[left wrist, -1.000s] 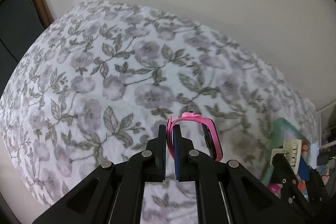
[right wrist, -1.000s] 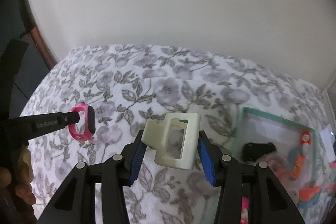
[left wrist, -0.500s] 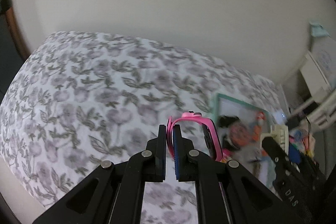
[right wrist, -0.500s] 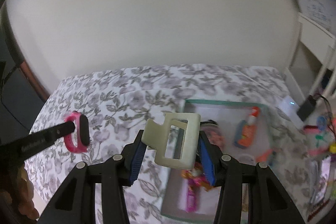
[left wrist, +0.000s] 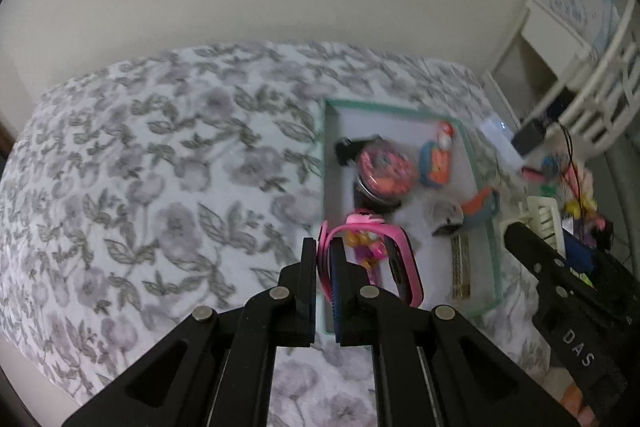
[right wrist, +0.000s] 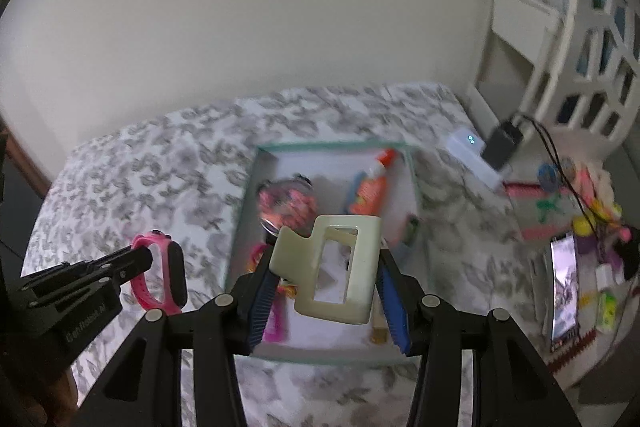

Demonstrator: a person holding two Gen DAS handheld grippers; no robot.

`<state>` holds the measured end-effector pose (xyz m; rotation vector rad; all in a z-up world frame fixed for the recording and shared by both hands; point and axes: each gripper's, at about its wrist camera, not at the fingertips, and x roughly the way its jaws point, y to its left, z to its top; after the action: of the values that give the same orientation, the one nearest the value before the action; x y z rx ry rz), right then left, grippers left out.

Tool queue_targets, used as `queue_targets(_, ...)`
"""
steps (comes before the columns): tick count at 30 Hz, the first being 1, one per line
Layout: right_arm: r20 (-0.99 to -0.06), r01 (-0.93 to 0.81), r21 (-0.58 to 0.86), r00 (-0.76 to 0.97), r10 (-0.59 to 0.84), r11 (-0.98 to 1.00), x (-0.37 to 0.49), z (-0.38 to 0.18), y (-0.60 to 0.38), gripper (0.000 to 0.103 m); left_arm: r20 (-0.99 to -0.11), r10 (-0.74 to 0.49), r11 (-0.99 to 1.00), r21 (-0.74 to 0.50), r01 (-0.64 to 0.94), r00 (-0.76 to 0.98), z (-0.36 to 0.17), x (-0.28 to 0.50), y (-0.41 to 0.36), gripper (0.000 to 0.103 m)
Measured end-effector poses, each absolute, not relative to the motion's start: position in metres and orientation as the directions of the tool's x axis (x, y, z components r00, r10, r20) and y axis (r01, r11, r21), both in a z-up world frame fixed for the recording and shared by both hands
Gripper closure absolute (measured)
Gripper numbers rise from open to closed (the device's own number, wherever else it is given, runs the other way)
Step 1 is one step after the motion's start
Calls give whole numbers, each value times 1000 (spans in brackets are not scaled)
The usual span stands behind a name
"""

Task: Organize rigid objects
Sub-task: 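Carry the pink watch band and cream hair clip over the white tray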

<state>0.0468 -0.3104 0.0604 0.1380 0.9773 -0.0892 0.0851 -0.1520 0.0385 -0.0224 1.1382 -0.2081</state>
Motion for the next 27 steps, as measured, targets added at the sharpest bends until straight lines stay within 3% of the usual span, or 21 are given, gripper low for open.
queue_targets(10,-934,209,91,357,11,974,60,-12,-336,52,-949,-133,971,-67,231,286,-13,82,-197,97)
queue_targets(14,-946,223,84,324,7,971,63,-26,-340,52,-963,-76,961,-2,277,259,-34,80,-213,96)
queue_targets(27,-969,237,48,248,-12,970,70,-62,-346,52,-975,-34,952,35,303,220,-60,81,-228,96)
